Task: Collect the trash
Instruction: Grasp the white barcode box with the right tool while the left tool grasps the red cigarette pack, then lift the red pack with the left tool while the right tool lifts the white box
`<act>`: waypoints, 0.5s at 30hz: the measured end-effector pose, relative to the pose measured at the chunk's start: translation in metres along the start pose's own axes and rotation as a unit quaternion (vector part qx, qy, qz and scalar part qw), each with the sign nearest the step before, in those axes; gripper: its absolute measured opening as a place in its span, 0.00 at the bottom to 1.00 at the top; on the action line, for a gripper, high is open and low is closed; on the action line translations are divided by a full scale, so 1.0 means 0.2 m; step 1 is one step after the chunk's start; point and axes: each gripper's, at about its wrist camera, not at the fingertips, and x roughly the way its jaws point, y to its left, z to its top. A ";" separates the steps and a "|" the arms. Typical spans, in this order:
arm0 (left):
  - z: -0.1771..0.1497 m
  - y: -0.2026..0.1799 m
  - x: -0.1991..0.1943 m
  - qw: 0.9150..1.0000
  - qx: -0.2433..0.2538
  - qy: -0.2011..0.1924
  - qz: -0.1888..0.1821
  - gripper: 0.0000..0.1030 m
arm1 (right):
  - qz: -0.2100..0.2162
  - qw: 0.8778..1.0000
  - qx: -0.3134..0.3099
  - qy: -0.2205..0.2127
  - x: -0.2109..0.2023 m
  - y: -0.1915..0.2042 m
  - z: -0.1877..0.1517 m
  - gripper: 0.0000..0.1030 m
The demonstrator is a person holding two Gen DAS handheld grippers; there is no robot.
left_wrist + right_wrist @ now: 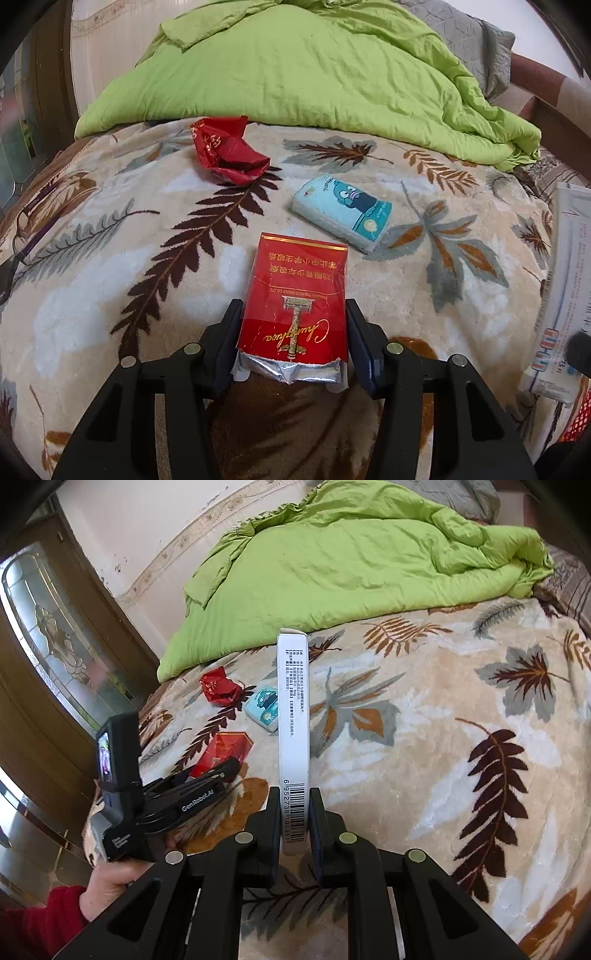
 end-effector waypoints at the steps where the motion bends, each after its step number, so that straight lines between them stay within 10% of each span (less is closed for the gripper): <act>1: 0.00 0.00 -0.01 1.000 0.000 -0.005 -0.001 0.50 | -0.003 1.000 -0.003 0.000 0.00 0.01 0.00 0.14; 15: -0.09 -0.12 -0.37 0.994 0.034 -0.095 -0.045 0.50 | -0.027 0.999 -0.008 -0.020 -0.04 0.01 0.00 0.14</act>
